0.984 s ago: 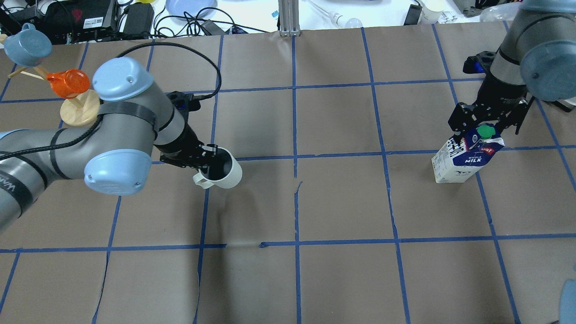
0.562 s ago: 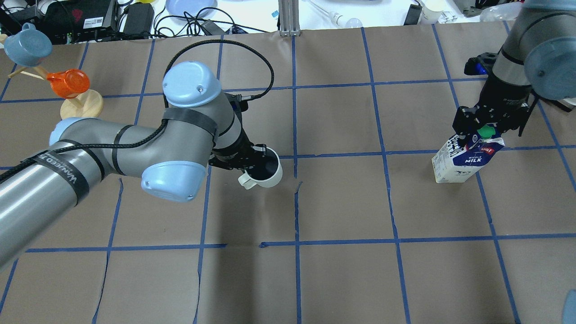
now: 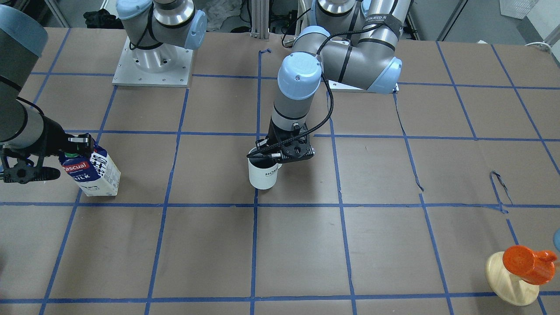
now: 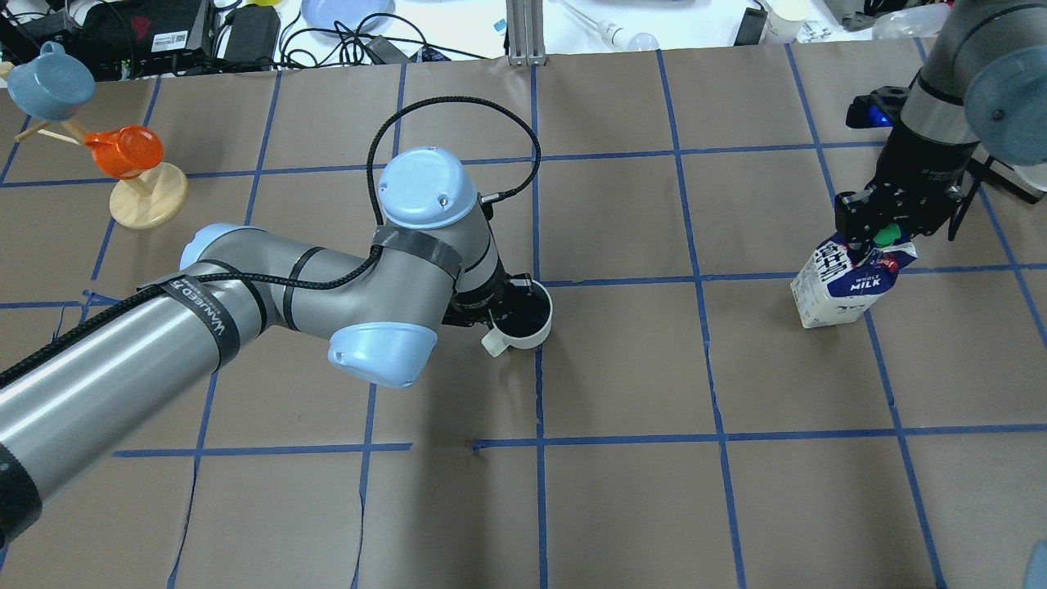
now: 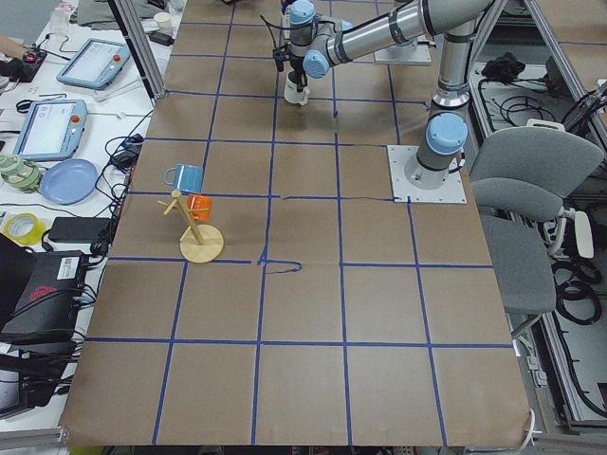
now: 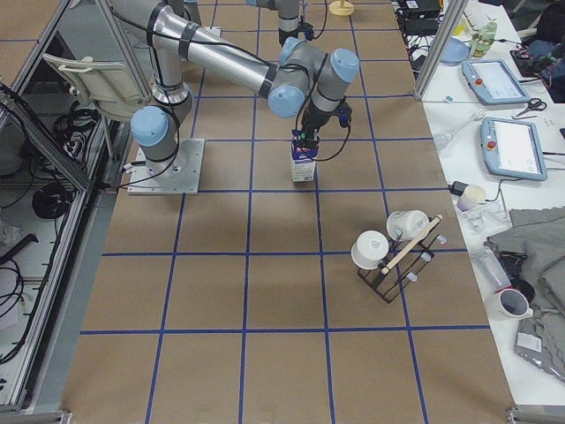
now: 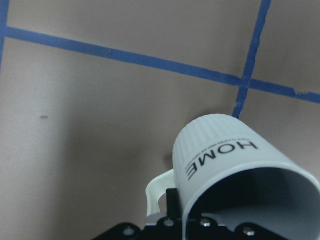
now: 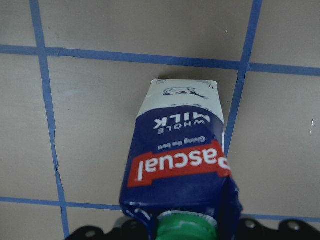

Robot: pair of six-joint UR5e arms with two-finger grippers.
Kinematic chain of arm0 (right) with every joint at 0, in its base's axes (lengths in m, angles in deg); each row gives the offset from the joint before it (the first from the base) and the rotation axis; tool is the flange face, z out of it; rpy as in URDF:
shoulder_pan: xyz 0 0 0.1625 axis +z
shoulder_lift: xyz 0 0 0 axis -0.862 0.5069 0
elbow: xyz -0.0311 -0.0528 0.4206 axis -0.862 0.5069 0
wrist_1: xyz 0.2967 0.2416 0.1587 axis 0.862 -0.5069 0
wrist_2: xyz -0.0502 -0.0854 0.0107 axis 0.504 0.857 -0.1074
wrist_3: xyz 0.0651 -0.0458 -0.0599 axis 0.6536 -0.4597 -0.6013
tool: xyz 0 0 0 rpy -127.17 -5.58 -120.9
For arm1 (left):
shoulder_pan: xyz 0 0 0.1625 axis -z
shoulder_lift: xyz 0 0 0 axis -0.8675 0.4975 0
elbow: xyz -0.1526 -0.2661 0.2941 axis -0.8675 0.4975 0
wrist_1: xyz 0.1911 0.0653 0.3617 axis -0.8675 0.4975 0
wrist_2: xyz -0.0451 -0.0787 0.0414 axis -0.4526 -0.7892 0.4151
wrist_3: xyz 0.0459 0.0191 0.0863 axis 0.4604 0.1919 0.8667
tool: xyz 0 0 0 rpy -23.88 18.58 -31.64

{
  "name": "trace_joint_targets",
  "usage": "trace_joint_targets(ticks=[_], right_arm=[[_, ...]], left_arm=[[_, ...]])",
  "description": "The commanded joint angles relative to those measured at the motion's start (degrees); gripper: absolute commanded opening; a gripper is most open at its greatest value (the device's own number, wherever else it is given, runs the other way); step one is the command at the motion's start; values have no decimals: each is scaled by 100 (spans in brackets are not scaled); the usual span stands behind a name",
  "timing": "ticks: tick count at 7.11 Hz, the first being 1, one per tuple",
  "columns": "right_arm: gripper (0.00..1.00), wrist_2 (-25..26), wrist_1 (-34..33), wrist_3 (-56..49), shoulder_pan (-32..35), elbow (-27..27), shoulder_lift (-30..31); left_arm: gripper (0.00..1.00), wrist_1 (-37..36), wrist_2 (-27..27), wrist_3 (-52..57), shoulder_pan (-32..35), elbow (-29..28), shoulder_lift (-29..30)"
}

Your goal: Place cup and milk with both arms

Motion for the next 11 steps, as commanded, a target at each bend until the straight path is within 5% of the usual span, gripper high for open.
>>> trace_joint_targets(ticks=[1, 2, 4, 7, 11], right_arm=[[24, -66, 341, 96, 462, 387, 18], [24, -258, 307, 532, 1031, 433, 18], [24, -442, 263, 1427, 1790, 424, 9], [24, -884, -51, 2722, 2931, 363, -26], [24, -892, -913, 3427, 3287, 4, -114]], left_arm=[[43, -20, 0, 40, 23, 14, 46], [99, -28, 122, 145, -3, -47, -93], [100, 556, 246, 1227, -291, -502, -401], [100, 3111, 194, 4347, -2090, -1812, -1182], [100, 3188, 273, 5304, -2569, -1797, -1606]])
